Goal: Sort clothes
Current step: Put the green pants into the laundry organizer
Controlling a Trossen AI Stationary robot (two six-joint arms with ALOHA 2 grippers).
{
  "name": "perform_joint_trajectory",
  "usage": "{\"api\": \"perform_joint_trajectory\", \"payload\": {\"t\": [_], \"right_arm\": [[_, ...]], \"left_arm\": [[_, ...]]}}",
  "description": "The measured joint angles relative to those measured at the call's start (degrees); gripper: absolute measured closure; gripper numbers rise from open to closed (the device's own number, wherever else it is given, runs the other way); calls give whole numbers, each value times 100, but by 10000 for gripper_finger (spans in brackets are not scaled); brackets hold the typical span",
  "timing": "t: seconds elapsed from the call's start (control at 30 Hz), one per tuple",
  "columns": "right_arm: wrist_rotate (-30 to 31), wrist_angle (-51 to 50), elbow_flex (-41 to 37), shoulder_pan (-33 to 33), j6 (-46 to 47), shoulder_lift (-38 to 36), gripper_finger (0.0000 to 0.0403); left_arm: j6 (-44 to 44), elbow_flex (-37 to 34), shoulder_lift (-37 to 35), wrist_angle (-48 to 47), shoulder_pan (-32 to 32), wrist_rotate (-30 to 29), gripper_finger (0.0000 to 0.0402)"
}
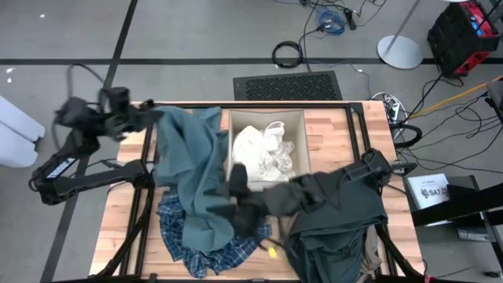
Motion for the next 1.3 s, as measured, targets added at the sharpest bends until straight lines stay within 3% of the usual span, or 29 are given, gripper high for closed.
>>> {"api": "perform_joint_trajectory", "payload": {"t": [0.2,0.43,0.6,0.97,1.3], "right_arm": [[70,-409,-2,-430,-1220,2,183],[501,-843,-2,-594,-2317,3,183],[899,-1539,-2,-611,-2506,55,183],[1189,-2778,-7,-493,-1930,366,183],[1569,-2784,-7,-502,-1933,773,183]], "left_arm": [[-167,-340,479,20,-389,-272,399],[4,-360,1260,353,-1276,-495,399],[-7,-360,1726,702,-1690,-582,399],[-125,-360,2459,1102,-2180,-778,399],[-172,-356,2792,1461,-2602,-919,399]]}}
